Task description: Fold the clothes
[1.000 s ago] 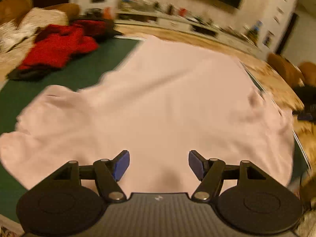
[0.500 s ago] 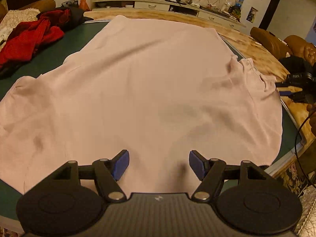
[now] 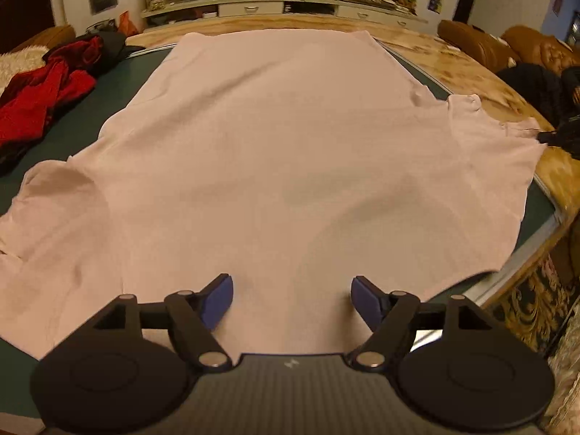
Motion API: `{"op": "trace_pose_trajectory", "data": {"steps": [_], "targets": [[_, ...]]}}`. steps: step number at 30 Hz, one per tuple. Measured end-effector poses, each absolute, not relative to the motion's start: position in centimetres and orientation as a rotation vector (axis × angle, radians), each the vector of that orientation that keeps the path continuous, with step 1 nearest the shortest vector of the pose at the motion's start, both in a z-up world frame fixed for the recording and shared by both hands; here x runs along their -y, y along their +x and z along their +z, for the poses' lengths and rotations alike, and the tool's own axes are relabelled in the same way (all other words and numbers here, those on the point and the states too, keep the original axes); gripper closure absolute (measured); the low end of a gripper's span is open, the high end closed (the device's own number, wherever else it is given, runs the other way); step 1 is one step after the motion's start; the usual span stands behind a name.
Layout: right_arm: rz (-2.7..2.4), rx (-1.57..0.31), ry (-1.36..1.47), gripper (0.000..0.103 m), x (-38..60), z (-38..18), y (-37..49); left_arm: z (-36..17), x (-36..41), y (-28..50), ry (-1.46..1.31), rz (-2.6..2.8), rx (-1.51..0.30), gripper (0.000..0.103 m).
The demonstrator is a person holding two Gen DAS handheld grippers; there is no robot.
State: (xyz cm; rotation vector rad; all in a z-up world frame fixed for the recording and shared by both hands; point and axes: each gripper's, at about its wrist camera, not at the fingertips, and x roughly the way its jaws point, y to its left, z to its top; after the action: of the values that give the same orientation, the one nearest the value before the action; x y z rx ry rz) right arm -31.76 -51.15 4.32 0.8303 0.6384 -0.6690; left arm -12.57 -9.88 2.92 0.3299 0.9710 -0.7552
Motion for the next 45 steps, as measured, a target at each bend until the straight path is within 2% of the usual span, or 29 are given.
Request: {"op": "trace_pose_trajectory", "data": {"steps": [7,12,13,14,16,19,23,34,40,45], "targets": [[-0.809,-0.681,0.793,0.101,48.0,4.8,-35.0,3.0,9.4,-12.7,0.343,-0.793,-0.987,0.025],[-0.857,-0.709,0.739,0.095,47.6,4.3,-34.1,3.1,8.9,-12.6,0.340,-0.788,-0.996,0.025],[-0.857,-0.706,0.704,0.090,47.1,4.8,-33.8,3.2,8.7,-12.6,0.331,-0.792,-0.997,0.025],[-0.847,-0.706,0.670,0.081,46.3,5.3,-33.5,3.3,8.6,-12.6,0.325,-0.798,-0.995,0.025],[-0.812,-0.703,0.606,0.073,44.6,6.3,-33.0,3.7,8.1,-12.6,0.312,-0.799,-0.974,0.025],[-0.560,-0.719,0.586,0.070,41.2,7.2,-31.7,4.6,7.1,-11.9,0.259,-0.792,-0.948,0.025],[-0.270,-0.816,0.592,0.070,36.6,6.2,-29.6,4.9,5.4,-10.1,0.206,-0.711,-0.953,0.025],[-0.134,-1.049,0.283,0.070,30.6,3.1,-26.7,3.5,3.1,-10.0,0.270,-0.632,-1.020,0.022],[-0.130,-1.129,0.242,0.070,30.0,3.7,-25.9,3.7,3.6,-10.9,0.335,-0.656,-1.033,0.021],[-0.107,-1.120,0.273,0.069,31.5,5.6,-24.6,5.9,4.2,-7.0,0.310,-0.676,-0.980,0.021]]}}
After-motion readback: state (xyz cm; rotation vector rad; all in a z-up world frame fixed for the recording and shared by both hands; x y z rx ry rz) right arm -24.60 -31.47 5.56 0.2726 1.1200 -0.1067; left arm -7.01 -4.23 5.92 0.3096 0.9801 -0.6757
